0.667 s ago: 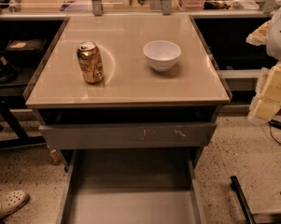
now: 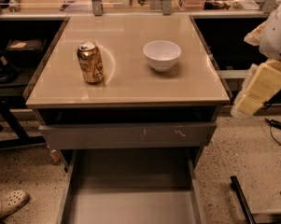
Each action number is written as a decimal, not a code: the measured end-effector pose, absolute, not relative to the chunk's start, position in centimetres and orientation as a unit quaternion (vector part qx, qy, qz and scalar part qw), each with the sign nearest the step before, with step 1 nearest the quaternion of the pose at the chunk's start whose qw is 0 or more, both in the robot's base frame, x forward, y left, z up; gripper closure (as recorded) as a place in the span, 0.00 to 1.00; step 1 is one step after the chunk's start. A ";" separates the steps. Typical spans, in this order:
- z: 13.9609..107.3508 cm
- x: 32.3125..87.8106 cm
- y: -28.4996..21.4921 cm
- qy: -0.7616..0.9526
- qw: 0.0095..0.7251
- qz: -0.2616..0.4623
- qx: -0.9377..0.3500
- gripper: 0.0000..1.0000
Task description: Place orange can into middle drawer
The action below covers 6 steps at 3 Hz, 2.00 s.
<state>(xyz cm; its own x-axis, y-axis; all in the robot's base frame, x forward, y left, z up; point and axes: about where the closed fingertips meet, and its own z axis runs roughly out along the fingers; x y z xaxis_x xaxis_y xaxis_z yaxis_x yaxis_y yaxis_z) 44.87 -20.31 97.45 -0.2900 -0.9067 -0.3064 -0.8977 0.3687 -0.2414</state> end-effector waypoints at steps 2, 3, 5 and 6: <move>97.6 51.1 -13.5 0.812 0.324 0.125 -0.469 0.00; 97.8 51.3 -13.0 0.810 0.332 0.134 -0.465 0.00; 95.2 52.3 -6.5 0.757 0.366 0.188 -0.509 0.00; 93.8 52.9 0.8 0.709 0.379 0.225 -0.551 0.00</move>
Offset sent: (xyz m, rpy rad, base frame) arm 0.0968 0.1079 0.0077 0.6241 -0.0534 -0.1163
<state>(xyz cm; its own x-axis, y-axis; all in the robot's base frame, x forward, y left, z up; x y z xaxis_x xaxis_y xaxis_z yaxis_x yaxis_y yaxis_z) 52.87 0.80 93.84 -0.1057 -0.6102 -0.7852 -0.9510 0.2928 -0.0995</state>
